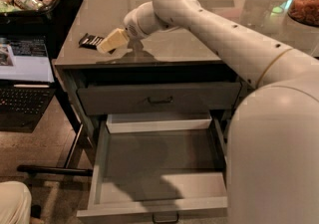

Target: Place rxbar chocolate into middle drawer

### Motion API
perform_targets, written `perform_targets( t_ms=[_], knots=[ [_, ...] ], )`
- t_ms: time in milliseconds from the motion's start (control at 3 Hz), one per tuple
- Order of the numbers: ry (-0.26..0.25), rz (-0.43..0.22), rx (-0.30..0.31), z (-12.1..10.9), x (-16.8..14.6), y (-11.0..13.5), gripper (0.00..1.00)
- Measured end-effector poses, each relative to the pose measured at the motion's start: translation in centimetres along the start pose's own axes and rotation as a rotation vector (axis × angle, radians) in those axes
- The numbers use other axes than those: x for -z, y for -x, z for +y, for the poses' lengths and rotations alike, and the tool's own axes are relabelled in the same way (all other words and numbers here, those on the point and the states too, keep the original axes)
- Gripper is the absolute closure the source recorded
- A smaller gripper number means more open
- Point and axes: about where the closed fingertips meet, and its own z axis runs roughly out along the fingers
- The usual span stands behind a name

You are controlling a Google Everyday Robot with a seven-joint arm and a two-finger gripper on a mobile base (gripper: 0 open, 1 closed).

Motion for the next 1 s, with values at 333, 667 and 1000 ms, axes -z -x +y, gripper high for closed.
perform_targets(
  t_ms=[333, 667, 1000],
  knots=[
    [0.015, 0.001, -0.016, 0.4, -2.4, 0.7, 0.00],
    [0.034, 0.020, -0.039, 1.0, -4.3, 0.7, 0.00],
    [0.049, 0.037, -0.053, 1.7, -5.2, 0.4, 0.00]
  ],
)
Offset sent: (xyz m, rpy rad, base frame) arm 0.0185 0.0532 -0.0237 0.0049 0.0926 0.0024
